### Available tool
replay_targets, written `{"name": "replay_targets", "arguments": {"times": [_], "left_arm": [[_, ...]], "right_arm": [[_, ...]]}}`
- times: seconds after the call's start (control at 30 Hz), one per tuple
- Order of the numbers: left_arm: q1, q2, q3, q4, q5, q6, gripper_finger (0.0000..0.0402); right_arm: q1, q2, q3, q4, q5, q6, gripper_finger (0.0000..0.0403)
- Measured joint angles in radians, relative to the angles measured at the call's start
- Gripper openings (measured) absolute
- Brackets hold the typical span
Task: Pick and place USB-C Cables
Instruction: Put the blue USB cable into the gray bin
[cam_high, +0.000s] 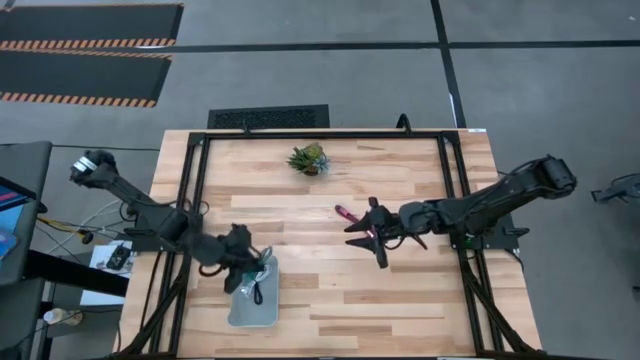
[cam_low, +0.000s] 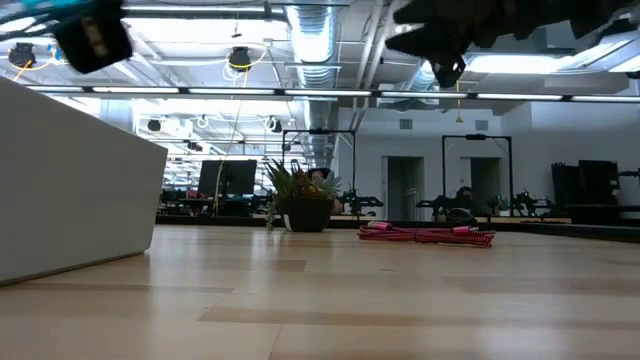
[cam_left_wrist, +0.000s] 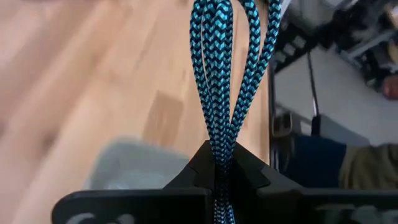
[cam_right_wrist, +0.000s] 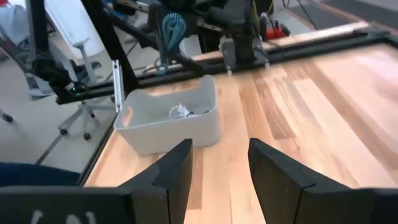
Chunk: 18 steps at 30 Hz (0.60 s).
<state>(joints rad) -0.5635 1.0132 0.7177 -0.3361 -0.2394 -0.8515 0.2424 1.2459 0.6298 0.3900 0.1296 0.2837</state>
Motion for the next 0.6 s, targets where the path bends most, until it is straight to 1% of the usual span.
{"name": "replay_targets", "arguments": {"times": [0.07,0.17,0.23,0.33,0.47,0.6], "left_arm": [[-0.024,0.022,0.000,-0.036,0.018,-0.077,0.0003],[-0.048,0.070,0.000,-0.048,0.023,-0.234,0.0003],[-0.070,0.102,0.000,-0.048,0.046,-0.292,0.0003],[-0.101,0.146,0.000,-0.048,0.085,-0.340,0.0003],[-0.111,0.192,0.000,-0.049,0.052,-0.480,0.0010],[-0.111,0.228,0.000,-0.049,0.047,-0.594,0.0004]], "right_arm": [[0.000,0.009,-0.001,-0.003,0.000,0.005,0.0178],[0.000,0.019,0.000,-0.012,0.000,0.018,0.0178],[0.000,0.019,-0.001,-0.022,0.000,0.032,0.0177],[0.000,0.019,-0.001,-0.043,0.000,0.033,0.0175],[0.000,0.019,-0.001,-0.040,0.000,0.033,0.0176],[0.000,0.019,-0.001,-0.041,0.000,0.033,0.0174]]}}
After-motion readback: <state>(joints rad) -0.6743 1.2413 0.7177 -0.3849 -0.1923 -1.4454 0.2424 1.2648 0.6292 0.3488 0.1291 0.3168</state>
